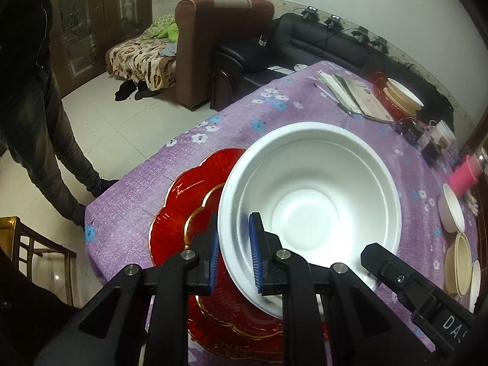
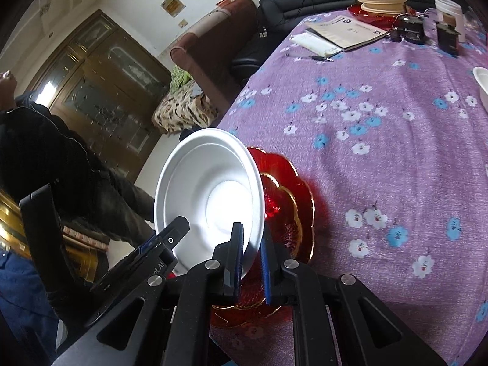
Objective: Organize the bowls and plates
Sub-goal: 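Carry the white bowl with the left tool onto the red plate stack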
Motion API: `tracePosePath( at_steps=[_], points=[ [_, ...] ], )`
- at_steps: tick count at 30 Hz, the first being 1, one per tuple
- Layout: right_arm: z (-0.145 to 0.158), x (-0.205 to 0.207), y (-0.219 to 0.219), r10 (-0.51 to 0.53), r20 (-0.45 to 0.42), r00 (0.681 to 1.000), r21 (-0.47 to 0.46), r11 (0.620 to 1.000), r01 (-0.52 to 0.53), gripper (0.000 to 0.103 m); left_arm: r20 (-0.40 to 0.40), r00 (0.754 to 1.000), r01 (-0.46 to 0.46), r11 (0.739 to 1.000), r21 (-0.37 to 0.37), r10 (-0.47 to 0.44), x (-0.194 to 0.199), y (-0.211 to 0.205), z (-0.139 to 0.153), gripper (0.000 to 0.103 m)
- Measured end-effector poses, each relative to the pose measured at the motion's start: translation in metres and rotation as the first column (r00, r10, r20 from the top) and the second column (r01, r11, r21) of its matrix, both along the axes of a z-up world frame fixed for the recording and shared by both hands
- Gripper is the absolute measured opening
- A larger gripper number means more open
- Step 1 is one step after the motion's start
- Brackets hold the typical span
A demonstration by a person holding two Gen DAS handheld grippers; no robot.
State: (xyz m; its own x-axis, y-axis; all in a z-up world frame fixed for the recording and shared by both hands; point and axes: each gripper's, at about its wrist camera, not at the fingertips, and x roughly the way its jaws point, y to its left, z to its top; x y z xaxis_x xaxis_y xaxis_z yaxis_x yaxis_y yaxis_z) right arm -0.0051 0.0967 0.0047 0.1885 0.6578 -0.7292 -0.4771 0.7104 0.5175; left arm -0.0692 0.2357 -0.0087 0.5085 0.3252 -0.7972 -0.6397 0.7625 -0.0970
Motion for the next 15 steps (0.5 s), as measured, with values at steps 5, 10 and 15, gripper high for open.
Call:
tracePosePath(
  at_steps=[5, 10, 15],
  points=[
    [-0.006, 0.001, 0.005, 0.01, -0.013, 1.0, -0.02, 1.0, -0.01, 0.01, -0.02, 1.0, -0.006, 1.0, -0.007, 0.006, -0.001, 0.003, -0.006, 0.016],
    [-0.012, 0.002, 0.009, 0.015, -0.024, 1.0, -0.035, 0.999, -0.016, 0.01, -0.034, 0.999, -0.007, 1.0, -0.008, 0.007, -0.005, 0.004, -0.01, 0.016],
    [-0.016, 0.003, 0.013, 0.02, -0.033, 0.999, -0.05, 0.999, -0.022, 0.01, -0.044, 0.999, -0.013, 1.0, -0.018, 0.013, -0.007, 0.007, -0.015, 0.016]
  ],
)
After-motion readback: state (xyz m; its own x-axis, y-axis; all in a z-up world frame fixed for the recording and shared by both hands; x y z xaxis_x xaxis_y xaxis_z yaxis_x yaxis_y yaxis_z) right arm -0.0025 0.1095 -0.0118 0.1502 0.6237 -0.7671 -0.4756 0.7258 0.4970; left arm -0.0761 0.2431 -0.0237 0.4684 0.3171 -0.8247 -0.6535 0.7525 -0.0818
